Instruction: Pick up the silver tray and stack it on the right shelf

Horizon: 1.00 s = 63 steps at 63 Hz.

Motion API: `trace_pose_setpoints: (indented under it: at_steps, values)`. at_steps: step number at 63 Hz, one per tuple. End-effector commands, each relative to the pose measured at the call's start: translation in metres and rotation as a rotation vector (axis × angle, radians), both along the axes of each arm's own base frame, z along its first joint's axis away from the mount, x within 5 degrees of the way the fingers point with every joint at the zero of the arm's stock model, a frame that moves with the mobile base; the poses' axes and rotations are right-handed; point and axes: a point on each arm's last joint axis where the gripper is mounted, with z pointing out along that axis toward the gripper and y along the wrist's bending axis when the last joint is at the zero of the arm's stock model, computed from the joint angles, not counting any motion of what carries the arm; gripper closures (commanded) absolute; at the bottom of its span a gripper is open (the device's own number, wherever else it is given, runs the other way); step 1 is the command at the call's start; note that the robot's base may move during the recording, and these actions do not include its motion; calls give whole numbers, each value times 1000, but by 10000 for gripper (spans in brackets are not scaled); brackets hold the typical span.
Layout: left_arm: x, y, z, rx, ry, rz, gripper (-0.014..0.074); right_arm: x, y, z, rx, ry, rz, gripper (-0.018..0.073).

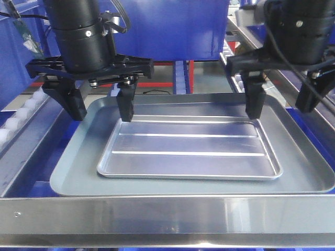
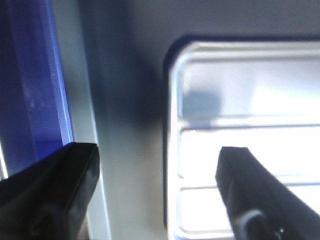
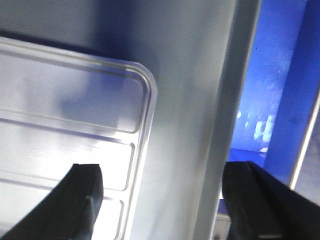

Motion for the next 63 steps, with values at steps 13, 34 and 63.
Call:
trace_pose_setpoints:
  at_steps: [13, 34, 63]
  values:
    - [-30, 22, 81, -81, -167, -65, 286, -32, -15, 76, 60, -225, 12, 300]
    - [-94, 62, 74, -158, -298, -125, 693, -93, -38, 64, 62, -323, 69, 504]
    - [-182, 125, 38, -265, -523, -181, 691, -186, -72, 34, 136, -546, 117, 504]
